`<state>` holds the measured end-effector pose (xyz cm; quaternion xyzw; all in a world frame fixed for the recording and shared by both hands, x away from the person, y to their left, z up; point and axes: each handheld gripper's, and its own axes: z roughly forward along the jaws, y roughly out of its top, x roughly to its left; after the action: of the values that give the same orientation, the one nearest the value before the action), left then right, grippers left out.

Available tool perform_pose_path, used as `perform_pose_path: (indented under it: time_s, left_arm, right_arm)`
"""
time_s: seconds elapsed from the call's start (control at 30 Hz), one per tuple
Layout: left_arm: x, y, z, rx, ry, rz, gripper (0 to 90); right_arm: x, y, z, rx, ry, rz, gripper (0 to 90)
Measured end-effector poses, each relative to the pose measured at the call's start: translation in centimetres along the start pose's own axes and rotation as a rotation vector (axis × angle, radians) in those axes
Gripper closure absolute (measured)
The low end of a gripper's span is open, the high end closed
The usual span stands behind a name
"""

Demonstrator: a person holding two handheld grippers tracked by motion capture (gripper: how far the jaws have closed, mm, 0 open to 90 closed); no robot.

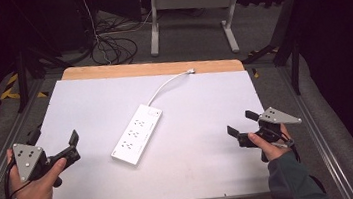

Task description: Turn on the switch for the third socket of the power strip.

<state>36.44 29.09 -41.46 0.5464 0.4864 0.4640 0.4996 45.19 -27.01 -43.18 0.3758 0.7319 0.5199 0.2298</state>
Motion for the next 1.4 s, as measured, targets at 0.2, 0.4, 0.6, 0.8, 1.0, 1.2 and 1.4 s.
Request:
perform_pose_path:
  time_s: [0.2, 0.4, 0.6, 0.8, 1.0, 1.2, 1.4]
  left_arm:
    - [-0.03, 0.06, 0.13, -0.003, 0.007, -0.011, 3.1]
    - [0.03, 0.04, 0.14, 0.000, 0.009, -0.014, 3.9]
    - [0.13, 0.10, 0.10, 0.004, 0.028, -0.025, 5.8]
    - [0.27, 0.18, 0.06, 0.028, 0.019, -0.031, 13.1]
    - [0.36, 0.10, 0.10, 0.033, 0.022, -0.037, 22.2]
    - [0.49, 0.17, 0.01, 0.031, 0.027, -0.033, 35.1]
    - [0.62, 0.13, 0.03, 0.038, 0.020, -0.037, 50.6]
  right_arm:
    - [-0.01, -0.04, -0.16, -0.005, -0.001, 0.001, 6.6]
    - [-0.05, -0.05, -0.11, -0.002, -0.002, -0.003, 6.6]
    - [-0.03, -0.06, -0.13, -0.001, -0.002, -0.004, 6.6]
    - [-0.03, -0.07, -0.12, 0.001, 0.000, -0.004, 6.6]
    - [-0.06, -0.08, -0.15, 0.001, 0.000, -0.004, 6.6]
    - [-0.05, -0.09, -0.20, 0.000, -0.002, -0.005, 6.6]
    - [-0.09, -0.09, -0.20, 0.002, -0.003, -0.007, 6.6]
